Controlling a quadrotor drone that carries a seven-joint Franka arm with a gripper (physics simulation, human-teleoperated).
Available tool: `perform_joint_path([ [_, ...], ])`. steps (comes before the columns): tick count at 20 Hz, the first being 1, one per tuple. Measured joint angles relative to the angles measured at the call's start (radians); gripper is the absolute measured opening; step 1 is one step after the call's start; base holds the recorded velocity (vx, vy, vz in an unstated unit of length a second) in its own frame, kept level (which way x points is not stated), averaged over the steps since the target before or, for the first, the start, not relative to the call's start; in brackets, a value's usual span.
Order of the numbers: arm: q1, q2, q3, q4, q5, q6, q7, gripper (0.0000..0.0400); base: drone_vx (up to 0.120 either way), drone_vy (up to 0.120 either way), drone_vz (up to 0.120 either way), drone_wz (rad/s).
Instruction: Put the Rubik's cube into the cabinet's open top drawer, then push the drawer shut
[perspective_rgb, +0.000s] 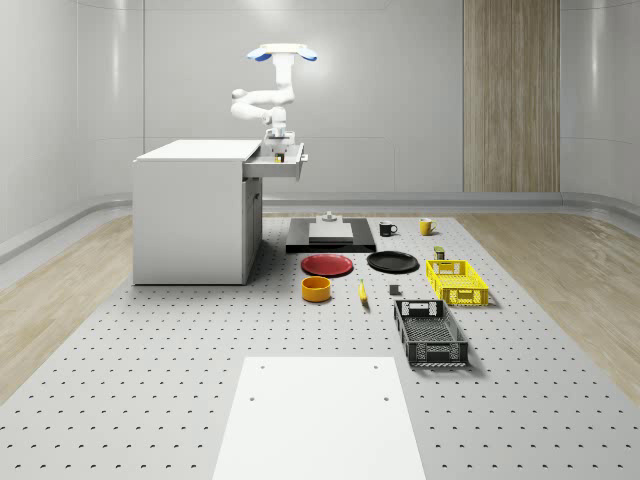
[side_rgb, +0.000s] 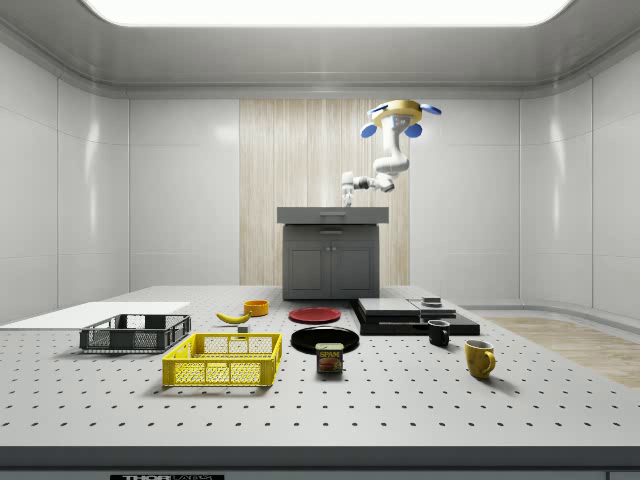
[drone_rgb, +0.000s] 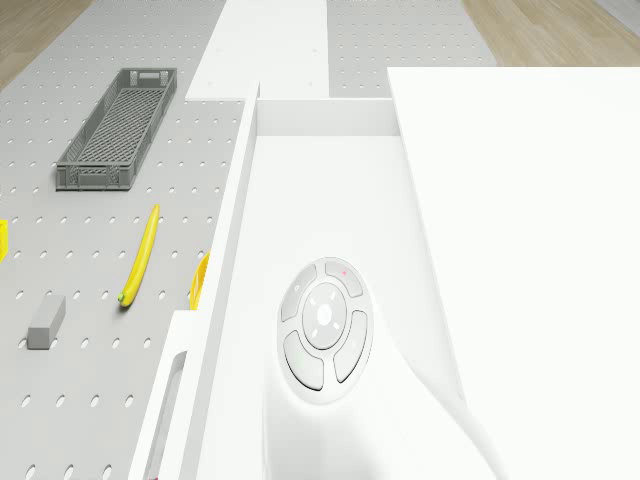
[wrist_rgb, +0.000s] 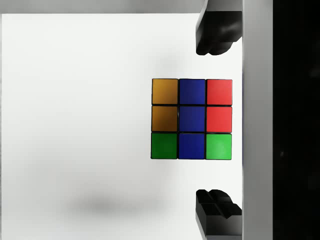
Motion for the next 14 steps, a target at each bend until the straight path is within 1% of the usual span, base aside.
perform_joint_path([
  [7, 0.011, 0.006, 0.027, -0.012, 0.022, -0.019, -0.003, 0.0399, -0.120, 0.120, 0.120, 0.000],
  [8, 0.011, 0.006, 0.028, -0.013, 0.023, -0.021, -0.003, 0.0400, -0.040, 0.120, 0.040, 0.000],
  [14, 0.015, 0.011, 0.033, -0.015, 0.025, -0.027, -0.005, 0.0400, 0.000, 0.120, 0.000, 0.000],
])
